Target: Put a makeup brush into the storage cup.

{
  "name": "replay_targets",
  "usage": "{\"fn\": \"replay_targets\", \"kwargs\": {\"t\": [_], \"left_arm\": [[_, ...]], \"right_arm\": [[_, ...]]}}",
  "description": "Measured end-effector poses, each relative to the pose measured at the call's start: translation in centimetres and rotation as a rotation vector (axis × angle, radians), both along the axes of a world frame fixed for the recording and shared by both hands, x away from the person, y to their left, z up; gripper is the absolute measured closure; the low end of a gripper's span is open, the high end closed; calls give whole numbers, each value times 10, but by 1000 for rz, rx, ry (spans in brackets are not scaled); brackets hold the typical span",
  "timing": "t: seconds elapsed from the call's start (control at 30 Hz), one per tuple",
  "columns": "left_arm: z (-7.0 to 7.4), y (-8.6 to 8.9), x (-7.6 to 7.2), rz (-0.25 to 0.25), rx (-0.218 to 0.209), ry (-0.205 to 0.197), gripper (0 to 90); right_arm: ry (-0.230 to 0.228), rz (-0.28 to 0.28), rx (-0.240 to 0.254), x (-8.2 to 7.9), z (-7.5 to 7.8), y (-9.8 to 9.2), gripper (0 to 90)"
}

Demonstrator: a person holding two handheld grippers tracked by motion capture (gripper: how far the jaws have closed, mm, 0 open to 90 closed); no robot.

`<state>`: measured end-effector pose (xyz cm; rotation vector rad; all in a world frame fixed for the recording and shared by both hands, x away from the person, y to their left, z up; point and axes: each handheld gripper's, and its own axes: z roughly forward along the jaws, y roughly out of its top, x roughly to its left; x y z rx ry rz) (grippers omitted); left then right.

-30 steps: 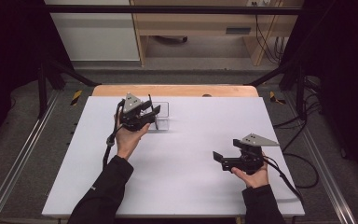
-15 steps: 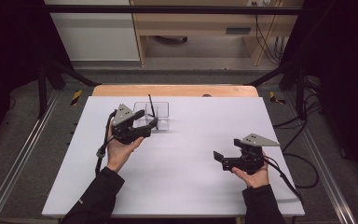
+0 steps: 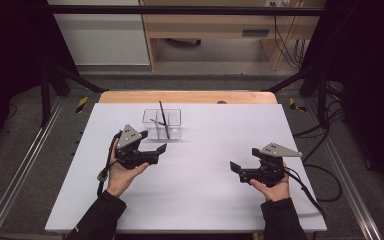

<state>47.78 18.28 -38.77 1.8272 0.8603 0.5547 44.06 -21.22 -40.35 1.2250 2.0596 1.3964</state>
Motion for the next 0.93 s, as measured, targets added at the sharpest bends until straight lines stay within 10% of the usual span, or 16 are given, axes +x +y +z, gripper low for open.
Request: {"fn": "replay_targets", "kwargs": {"t": [0.93], "left_arm": [[-23,40,-24,59,0,61,85]], "right_arm": [[0,-12,5,-1,0,-4,37]]}}
